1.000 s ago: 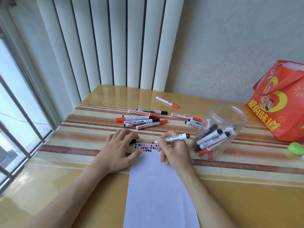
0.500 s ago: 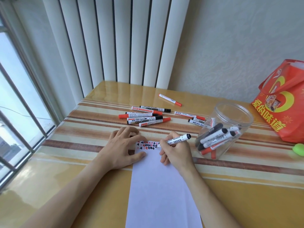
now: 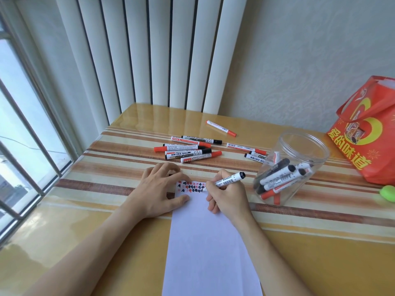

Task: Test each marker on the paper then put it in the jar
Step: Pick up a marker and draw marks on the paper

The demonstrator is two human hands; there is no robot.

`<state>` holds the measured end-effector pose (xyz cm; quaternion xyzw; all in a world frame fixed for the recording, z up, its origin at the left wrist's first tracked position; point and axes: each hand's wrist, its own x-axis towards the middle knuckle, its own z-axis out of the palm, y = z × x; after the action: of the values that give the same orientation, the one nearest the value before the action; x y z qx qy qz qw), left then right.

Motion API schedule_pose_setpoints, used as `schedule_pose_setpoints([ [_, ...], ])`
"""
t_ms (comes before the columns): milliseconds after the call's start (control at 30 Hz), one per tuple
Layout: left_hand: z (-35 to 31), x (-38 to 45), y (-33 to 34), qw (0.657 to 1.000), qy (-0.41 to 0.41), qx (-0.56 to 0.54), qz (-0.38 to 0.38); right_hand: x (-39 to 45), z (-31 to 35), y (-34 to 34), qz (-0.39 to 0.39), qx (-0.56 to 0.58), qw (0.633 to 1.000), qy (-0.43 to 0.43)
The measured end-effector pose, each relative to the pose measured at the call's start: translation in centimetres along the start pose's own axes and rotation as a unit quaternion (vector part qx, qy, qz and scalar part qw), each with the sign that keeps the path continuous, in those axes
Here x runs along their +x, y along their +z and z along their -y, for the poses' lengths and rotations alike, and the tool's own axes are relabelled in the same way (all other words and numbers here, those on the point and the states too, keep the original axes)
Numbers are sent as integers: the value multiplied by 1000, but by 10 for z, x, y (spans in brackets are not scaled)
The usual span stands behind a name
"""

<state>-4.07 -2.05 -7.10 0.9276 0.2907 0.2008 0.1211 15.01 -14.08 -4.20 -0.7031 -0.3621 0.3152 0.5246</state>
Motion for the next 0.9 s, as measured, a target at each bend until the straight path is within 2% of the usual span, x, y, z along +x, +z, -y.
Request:
schedule_pose_setpoints([
  [267, 0, 0, -1, 1000, -2, -1, 2, 0, 0, -1, -25, -2, 1000, 1],
  [900, 0, 0, -1, 1000, 4, 1, 5, 1, -3, -1, -7, -3, 1000, -10],
])
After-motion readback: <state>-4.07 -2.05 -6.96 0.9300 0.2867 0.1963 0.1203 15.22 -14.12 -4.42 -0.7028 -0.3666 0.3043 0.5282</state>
